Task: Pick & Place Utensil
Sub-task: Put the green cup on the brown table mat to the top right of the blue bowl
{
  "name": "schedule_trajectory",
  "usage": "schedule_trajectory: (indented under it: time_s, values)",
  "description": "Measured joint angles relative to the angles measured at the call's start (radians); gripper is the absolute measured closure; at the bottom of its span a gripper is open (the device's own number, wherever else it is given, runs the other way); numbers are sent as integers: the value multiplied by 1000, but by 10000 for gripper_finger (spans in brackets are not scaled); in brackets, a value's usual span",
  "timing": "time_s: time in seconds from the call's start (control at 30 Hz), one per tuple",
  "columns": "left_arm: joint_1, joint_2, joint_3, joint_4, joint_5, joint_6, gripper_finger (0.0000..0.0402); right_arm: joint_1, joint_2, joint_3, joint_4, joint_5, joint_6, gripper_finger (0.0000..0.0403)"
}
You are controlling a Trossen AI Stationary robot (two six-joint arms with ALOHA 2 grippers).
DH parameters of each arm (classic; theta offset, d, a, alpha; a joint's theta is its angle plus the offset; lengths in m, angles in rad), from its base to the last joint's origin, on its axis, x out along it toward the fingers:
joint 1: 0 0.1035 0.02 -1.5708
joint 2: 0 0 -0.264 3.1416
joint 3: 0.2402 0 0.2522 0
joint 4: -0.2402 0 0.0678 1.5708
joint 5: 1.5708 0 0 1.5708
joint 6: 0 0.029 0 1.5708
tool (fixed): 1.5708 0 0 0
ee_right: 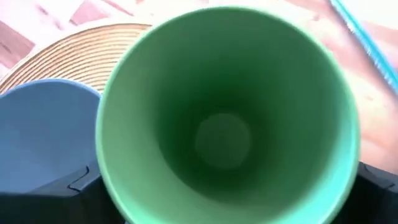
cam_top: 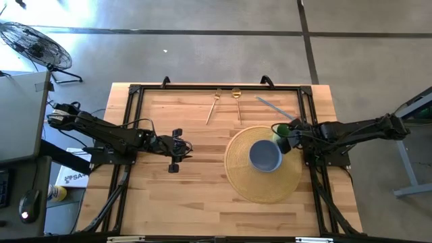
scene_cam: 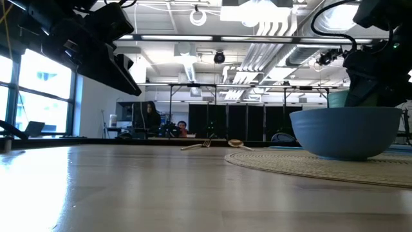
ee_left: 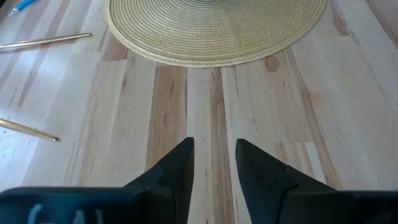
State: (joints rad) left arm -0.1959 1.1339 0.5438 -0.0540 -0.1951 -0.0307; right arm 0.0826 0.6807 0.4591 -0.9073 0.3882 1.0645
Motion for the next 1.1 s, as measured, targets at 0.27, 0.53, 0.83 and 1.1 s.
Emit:
schedule_trajectory:
  time_s: [0.27,0.53,0.83,1.1]
  values:
    - [0,0,0,0,0,0,286,-7,44,0,-8,-13,20,14]
    - [0,0,0,0,0,0,286,-60,141,1,-3,-129,-15,14]
    - [0,0,0,0,0,0,286,-65,158,58,-32,-251,-26,14]
    - [0,0,0,0,0,0,286,-63,158,65,-37,-315,-17,14]
